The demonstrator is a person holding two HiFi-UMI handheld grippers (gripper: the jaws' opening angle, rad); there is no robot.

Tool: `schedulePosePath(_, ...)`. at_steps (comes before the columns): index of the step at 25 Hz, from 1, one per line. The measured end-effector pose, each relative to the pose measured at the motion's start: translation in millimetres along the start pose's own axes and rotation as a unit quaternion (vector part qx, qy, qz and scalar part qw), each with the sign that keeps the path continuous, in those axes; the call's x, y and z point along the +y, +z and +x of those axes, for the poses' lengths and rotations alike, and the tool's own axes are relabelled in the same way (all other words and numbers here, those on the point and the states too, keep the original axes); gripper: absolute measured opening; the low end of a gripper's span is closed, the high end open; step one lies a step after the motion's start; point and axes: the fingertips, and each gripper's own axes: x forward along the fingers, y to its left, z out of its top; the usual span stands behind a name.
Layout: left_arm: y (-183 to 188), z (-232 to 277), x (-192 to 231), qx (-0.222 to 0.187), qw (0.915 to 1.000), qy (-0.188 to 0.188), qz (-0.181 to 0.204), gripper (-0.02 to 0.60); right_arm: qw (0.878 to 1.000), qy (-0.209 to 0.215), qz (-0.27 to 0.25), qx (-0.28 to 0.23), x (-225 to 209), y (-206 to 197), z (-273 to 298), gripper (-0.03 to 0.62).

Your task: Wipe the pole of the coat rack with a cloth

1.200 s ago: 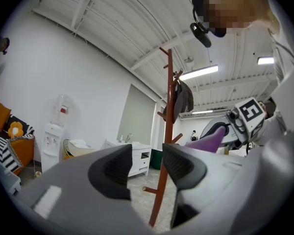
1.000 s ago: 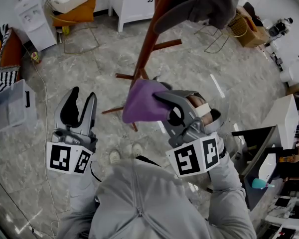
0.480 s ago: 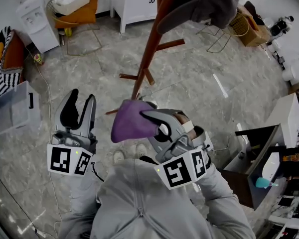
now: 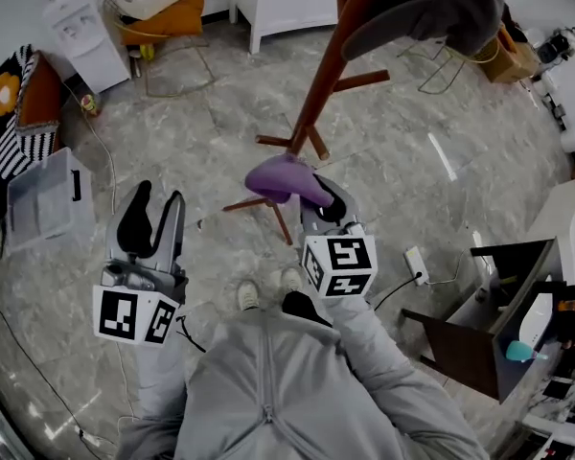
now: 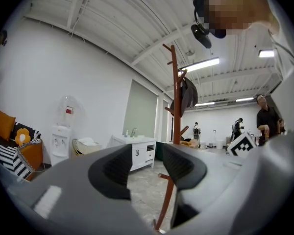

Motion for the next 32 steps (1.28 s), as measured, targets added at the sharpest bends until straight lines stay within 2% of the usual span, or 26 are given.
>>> schedulePosePath(2,-3,2,5,0.009,0.9999,-0.005,0.002,0.206,0.997,-0.034,0.067,0.008,-18,-15,8,0.031)
schedulePosePath(4,-7,3,8,0.018,0.9998,-0.01,0.004,0.206,0.992,-0.061,0.113,-0.005,-30,-18,15,0.031)
schedulePosePath(9,-19,10,12,0.037,0.999,-0.025,0.004,0.206,0.98,-0.086,0.174,-0.049,-37,-12,42,0.031)
schedulePosePath(12,-23,15,14,0.044,0.9986,-0.029,0.004,0.206,0.979,-0.102,0.17,-0.054,-40,-10,63,0.031)
schedulePosePath(17,-32,16,18,0.054,0.9982,-0.027,0.002,0.206,0.979,-0.119,0.163,-0.033,-45,-24,86,0.031)
schedulePosePath(22,-36,15,22,0.058,0.9981,-0.019,-0.002,0.206,0.98,-0.116,0.162,-0.011,-39,-40,93,0.031)
schedulePosePath(32,-39,11,30,0.058,0.9983,-0.004,-0.008,0.206,0.984,-0.088,0.157,0.004,-14,-40,112,0.031)
